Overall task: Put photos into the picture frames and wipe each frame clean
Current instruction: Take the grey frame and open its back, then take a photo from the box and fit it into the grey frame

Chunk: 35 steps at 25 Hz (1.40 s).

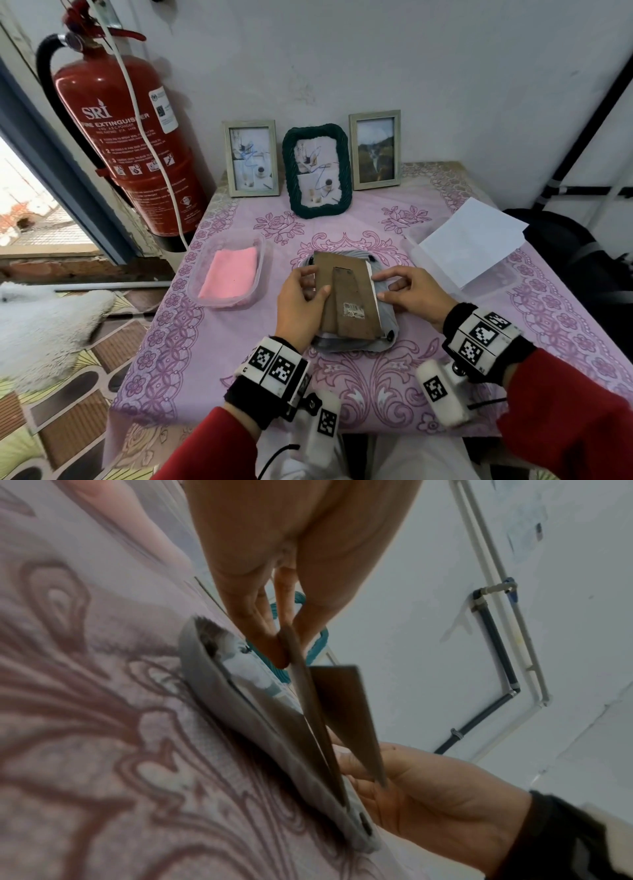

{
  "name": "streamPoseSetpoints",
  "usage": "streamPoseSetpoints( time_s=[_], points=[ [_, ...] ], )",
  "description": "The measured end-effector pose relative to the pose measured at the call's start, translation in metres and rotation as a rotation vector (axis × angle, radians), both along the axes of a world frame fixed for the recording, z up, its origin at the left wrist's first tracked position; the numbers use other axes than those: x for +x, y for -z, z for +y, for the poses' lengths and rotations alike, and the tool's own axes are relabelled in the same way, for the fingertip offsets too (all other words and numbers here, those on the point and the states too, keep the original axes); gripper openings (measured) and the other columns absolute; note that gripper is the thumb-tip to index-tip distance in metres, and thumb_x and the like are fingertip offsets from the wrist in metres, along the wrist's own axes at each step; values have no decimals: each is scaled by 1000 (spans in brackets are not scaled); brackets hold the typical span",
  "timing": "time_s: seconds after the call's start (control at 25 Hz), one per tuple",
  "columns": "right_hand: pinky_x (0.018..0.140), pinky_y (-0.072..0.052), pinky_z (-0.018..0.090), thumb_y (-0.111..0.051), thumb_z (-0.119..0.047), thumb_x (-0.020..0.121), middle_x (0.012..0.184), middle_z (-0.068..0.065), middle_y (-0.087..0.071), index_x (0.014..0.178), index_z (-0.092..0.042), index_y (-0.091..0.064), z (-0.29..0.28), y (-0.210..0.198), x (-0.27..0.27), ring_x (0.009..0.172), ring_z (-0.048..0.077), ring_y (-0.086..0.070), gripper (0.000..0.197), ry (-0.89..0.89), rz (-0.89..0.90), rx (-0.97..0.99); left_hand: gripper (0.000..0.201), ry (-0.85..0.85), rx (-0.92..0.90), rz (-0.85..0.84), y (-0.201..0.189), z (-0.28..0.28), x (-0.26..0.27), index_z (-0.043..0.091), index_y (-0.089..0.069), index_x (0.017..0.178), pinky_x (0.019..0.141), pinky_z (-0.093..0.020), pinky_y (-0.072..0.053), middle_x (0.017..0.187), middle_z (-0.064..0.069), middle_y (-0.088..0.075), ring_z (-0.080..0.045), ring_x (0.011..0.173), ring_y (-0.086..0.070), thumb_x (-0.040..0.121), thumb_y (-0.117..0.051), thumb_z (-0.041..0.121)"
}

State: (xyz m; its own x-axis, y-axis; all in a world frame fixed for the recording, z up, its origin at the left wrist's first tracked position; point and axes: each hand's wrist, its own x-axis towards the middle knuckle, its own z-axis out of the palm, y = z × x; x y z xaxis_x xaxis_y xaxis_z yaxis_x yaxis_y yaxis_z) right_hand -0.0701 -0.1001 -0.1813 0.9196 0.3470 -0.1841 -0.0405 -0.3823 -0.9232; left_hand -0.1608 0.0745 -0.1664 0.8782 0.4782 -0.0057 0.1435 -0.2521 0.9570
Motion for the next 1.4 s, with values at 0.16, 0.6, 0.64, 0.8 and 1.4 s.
streamPoseSetpoints(
  time_s=[0.16, 0.6, 0.64, 0.8, 1.4],
  points=[
    [71, -51, 35, -75, -8, 76, 58, 0, -47, 99, -11, -70, 3, -2, -3, 62, 14, -50, 24, 10, -83, -47, 39, 0, -63, 17, 3, 8, -1, 4, -54, 122, 89, -40, -51, 91, -5, -54, -19, 82, -52, 84, -63, 2],
    [85, -52, 40, -77, -6, 73, 66, -1, -46, 100, -12, -70, 0, 0, -2, 72, 14, -49, 29, 21, -77, -42, 38, -81, -40, -49, 13, 47, -12, 4, -56, 124, 72, -24, -53, 76, 5, -58, -8, 69, -56, 86, -60, 1],
    [84, -53, 40, -77, -5, 73, 67, 0, -45, 99, -13, -69, 0, 0, -1, 71, 14, -49, 29, 22, -65, -35, 38, -90, -34, -54, 14, 52, -14, 3, -56, 123, 66, -17, -53, 75, 5, -58, -6, 68, -56, 85, -61, 1],
    [80, -54, 36, -77, -5, 73, 68, 1, -44, 97, -14, -69, 1, 2, 0, 69, 12, -49, 28, 28, -44, -30, 39, -145, -67, -62, 18, 70, -20, 1, -55, 124, 55, -5, -47, 75, 3, -56, -7, 67, -54, 86, -60, -1],
    [65, -49, 24, -76, -3, 73, 62, 0, -44, 100, -12, -69, 2, -1, 0, 61, 11, -48, 29, -4, -54, -37, 34, -285, -155, 22, 24, 95, -59, 8, -61, 118, 66, -25, -49, 89, -8, -63, -16, 74, -57, 87, -55, -5]
  ],
)
